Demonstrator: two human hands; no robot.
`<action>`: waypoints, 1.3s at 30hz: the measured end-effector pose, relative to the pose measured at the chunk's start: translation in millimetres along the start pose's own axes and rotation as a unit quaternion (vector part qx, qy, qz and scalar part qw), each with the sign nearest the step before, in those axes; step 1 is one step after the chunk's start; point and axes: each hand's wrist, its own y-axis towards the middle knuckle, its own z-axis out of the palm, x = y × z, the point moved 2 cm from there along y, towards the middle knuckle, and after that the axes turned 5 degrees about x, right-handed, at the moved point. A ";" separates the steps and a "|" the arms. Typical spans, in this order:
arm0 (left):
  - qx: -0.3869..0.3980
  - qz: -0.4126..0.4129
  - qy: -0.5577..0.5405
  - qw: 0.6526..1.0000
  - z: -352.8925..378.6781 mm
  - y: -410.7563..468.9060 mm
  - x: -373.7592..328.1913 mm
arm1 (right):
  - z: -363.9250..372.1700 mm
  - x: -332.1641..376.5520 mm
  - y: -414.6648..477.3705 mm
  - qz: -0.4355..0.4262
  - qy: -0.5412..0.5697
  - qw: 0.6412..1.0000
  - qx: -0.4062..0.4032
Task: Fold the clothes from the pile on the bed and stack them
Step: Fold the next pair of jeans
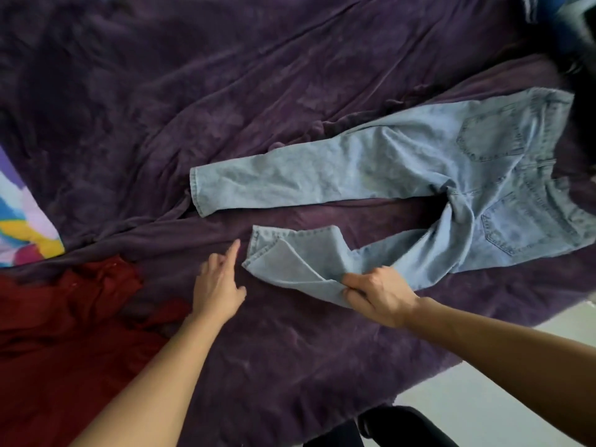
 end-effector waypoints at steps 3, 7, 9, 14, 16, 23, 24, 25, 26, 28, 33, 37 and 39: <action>0.049 0.135 0.103 0.984 3.2 10.0 -47.7 | -18.2 -3.3 -11.2 -0.017 0.022 1.000 -0.002; 0.200 0.203 0.140 0.948 45.6 11.9 -94.6 | -27.1 -16.0 -24.4 -0.025 0.043 0.999 -0.005; 0.273 0.165 0.096 0.943 64.4 -2.2 -97.1 | -25.8 -22.2 -31.7 -0.019 0.048 0.999 0.005; 0.414 -0.018 -0.156 0.897 42.1 -51.3 -44.3 | -23.7 -17.8 -12.2 0.037 0.066 0.997 0.031; 0.371 -0.078 -0.225 0.898 22.5 -54.6 -10.8 | -19.5 -10.1 21.4 0.062 0.051 0.997 0.020; 0.052 -0.288 -0.059 0.954 3.3 -20.3 85.3 | 12.3 -0.4 94.3 0.144 -0.003 0.988 0.051; 0.019 -0.280 -0.034 0.959 5.4 -19.6 81.2 | 16.0 -6.0 85.8 0.142 -0.001 0.988 0.059; 0.001 -0.254 -0.020 0.967 9.0 -19.5 70.9 | 20.2 -14.9 73.0 0.146 0.007 0.987 0.070; -0.003 -0.219 -0.011 0.976 14.8 -20.7 54.7 | 23.6 -26.9 56.7 0.160 0.015 0.984 0.079; 0.023 -0.146 -0.004 0.989 32.0 -25.0 10.2 | 26.8 -58.7 16.5 0.210 0.019 0.972 0.101; 0.095 0.059 0.054 0.992 96.5 -50.8 -131.0 | 11.3 -158.8 -96.8 0.330 -0.077 0.930 0.145; 0.068 0.166 0.099 0.979 150.5 -50.2 -216.4 | 1.8 -246.8 -150.9 0.364 -0.161 0.907 0.135; 0.035 0.177 0.101 0.978 171.4 -36.5 -243.8 | 4.2 -285.4 -156.0 0.355 -0.163 0.913 0.113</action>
